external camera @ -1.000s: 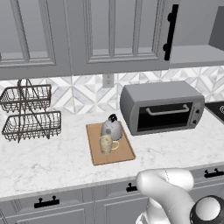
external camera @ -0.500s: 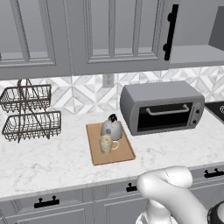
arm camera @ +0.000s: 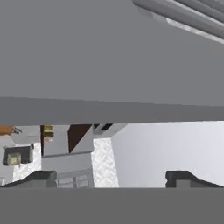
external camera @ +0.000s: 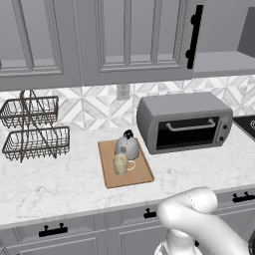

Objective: Pick the kettle from the counter and place it on the tray. Then pick the mug from the cabinet and place it on the tray. Then close the cabinet doors.

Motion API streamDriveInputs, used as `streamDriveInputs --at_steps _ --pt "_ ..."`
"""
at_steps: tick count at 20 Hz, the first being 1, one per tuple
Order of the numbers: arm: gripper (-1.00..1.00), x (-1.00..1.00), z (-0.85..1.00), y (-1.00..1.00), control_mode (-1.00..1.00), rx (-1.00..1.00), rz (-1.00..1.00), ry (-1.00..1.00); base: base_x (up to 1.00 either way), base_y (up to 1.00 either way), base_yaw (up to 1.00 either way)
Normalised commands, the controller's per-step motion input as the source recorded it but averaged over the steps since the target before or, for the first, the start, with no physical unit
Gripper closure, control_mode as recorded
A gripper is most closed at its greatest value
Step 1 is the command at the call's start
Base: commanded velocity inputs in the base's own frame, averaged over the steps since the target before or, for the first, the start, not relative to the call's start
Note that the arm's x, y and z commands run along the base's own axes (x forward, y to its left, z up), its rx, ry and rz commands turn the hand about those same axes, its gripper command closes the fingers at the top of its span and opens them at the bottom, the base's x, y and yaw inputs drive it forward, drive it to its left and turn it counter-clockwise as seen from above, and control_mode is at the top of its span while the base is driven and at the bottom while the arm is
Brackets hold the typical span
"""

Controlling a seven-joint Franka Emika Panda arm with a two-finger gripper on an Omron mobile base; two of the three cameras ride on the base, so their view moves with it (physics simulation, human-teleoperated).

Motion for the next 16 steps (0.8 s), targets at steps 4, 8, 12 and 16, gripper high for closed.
streamDriveInputs --at_steps 4,8,12,16 --pt "-1.0 0.14 0.17 -0.01 -1.0 0.22 0.19 0.02 0.0 0.0 0.0" --pt "-1.0 0.1 0.14 -0.04 -1.0 0.2 0.2 0.05 0.0 0.0 0.0" --pt "-1.0 0.02 0.04 -0.06 -1.0 0.08 0.23 0.12 0.0 0.0 0.0" --pt "-1.0 0.02 0.01 -0.07 -1.0 0.0 0.23 0.18 0.0 0.0 0.0"
